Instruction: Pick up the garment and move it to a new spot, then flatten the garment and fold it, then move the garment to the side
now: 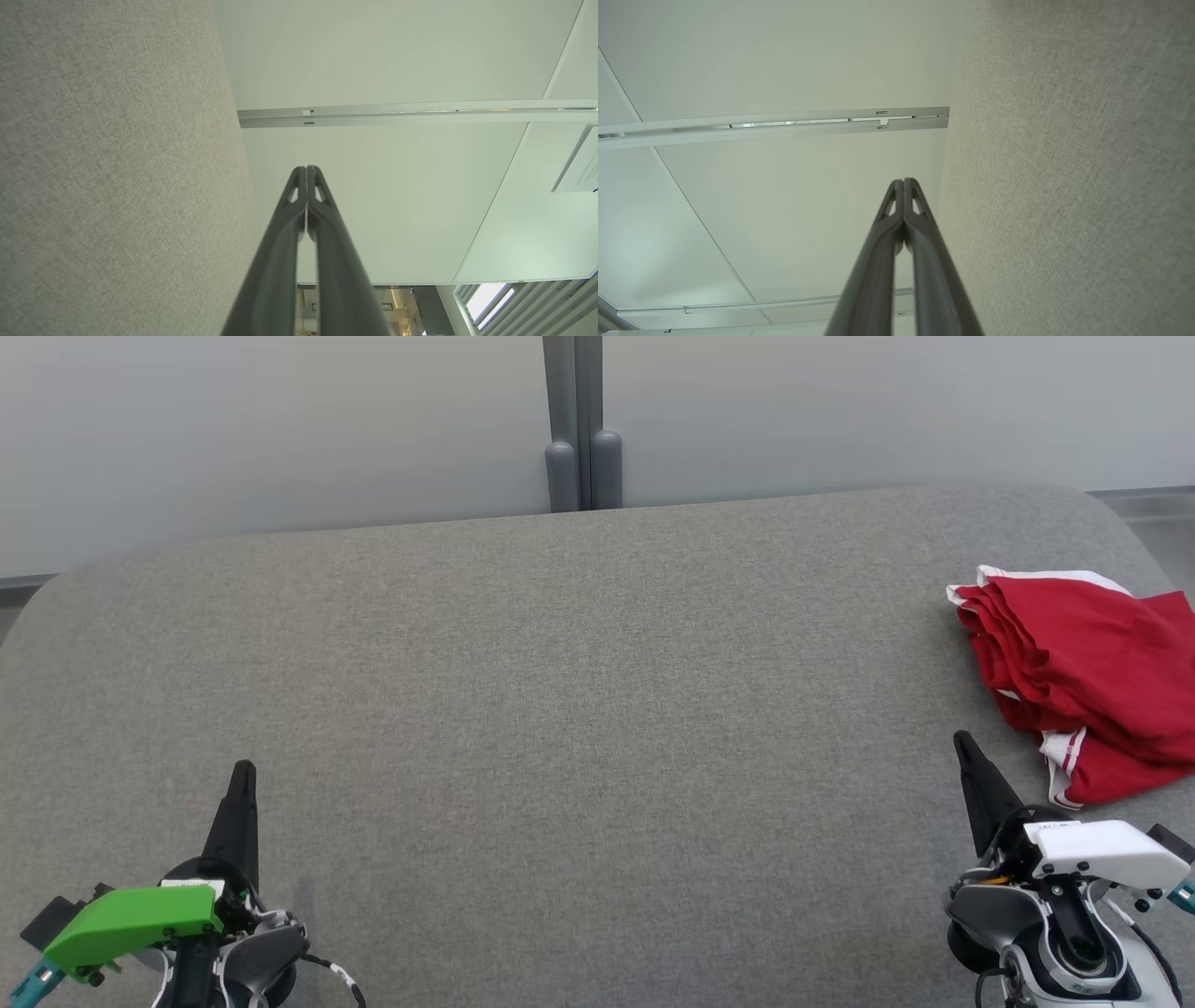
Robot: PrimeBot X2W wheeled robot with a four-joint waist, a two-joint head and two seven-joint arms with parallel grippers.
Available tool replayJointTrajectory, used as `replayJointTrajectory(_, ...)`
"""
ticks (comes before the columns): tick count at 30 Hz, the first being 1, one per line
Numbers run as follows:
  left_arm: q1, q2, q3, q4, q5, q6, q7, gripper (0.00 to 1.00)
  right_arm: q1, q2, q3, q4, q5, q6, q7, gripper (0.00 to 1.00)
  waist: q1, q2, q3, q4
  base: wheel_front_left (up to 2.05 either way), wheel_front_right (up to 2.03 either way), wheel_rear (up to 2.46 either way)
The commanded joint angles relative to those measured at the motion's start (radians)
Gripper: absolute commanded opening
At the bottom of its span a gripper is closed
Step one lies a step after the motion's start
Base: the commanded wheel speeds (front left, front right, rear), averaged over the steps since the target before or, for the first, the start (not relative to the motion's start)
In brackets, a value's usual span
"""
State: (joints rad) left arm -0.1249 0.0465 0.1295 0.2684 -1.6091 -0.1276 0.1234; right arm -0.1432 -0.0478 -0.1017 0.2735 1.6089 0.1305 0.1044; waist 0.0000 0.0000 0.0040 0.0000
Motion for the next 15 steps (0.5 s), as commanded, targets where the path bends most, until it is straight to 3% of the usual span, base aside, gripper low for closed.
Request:
replayJointTrajectory(1, -0.012, 0.007, 0.004, -0.002, 0.0, -0.006, 0.004, 0.0, 0.013, -0.005, -0.001, -0.004, 0.006, 0.0, 0.004, 0.0, 0.0, 0.0, 0.0, 0.0, 0.0, 0.0, 0.0)
replayJointTrajectory(15, -0.012, 0.007, 0.004, -0.002, 0.0, -0.006, 0.004, 0.0, 0.013, -0.005, -0.001, -0.004, 0.006, 0.0, 0.004, 0.0, 0.0, 0.0, 0.0, 0.0, 0.0, 0.0, 0.0)
